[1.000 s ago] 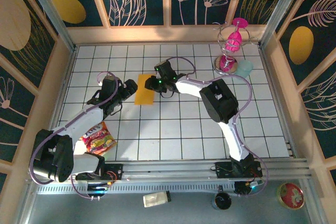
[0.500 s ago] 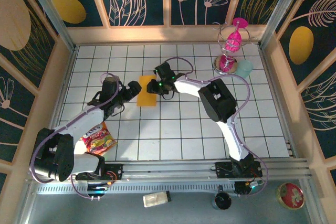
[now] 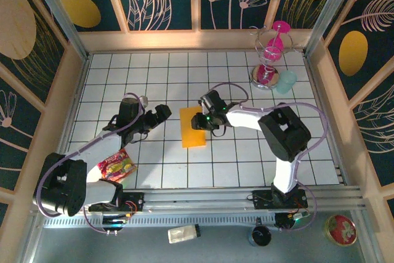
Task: Fold a paper plane with a square sheet of paper (pick it up from the middle)
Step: Move the paper to the center of the table, then third fold the triangle at the center of the table.
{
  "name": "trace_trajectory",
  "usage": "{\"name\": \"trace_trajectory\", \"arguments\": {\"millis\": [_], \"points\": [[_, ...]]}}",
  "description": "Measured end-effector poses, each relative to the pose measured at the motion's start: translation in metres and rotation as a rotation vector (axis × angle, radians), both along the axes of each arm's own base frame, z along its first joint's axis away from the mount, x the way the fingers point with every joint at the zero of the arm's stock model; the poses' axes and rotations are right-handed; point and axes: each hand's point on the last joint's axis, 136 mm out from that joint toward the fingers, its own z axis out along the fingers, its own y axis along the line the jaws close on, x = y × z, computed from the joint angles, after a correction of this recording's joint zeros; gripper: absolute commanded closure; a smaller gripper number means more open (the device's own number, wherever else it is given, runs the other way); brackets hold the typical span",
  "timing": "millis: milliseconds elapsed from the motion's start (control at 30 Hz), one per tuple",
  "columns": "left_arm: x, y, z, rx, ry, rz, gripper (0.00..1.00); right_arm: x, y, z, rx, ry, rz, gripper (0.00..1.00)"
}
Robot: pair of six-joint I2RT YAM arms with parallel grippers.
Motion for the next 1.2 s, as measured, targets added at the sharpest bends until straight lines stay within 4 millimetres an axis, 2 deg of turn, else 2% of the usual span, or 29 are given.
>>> {"name": "trace_trajectory", "arguments": {"millis": [200,267,400,567,733,900,1067,1200], "points": [[-0.021,-0.011,-0.010,-0.033,0.018,-0.040,0.09,0.014,-0.005,0.053,0.148,-0.077,-0.199,0.63],[-0.030,-0.018,-0.016,-0.028,0.034,-0.065,0.09,0.015,-0.004,0.060,0.179,-0.083,-0.227,0.61],[-0.044,-0.033,-0.022,-0.026,0.057,-0.111,0.11,0.008,-0.005,0.051,0.182,-0.051,-0.256,0.60],[-0.049,-0.044,-0.024,-0.045,0.059,-0.129,0.19,0.007,-0.002,0.043,0.187,-0.021,-0.274,0.64],[-0.049,-0.052,-0.032,-0.064,0.084,-0.128,0.32,0.006,-0.002,0.020,0.164,0.027,-0.283,0.69],[-0.053,-0.059,-0.039,-0.081,0.126,-0.126,0.43,0.004,-0.005,-0.006,0.136,0.087,-0.284,0.69],[-0.055,-0.061,-0.048,-0.101,0.161,-0.114,0.54,0.008,-0.004,-0.012,0.144,0.109,-0.286,0.69],[-0.063,-0.062,-0.061,-0.109,0.222,-0.114,0.59,0.009,-0.005,-0.012,0.158,0.129,-0.300,0.69]]}}
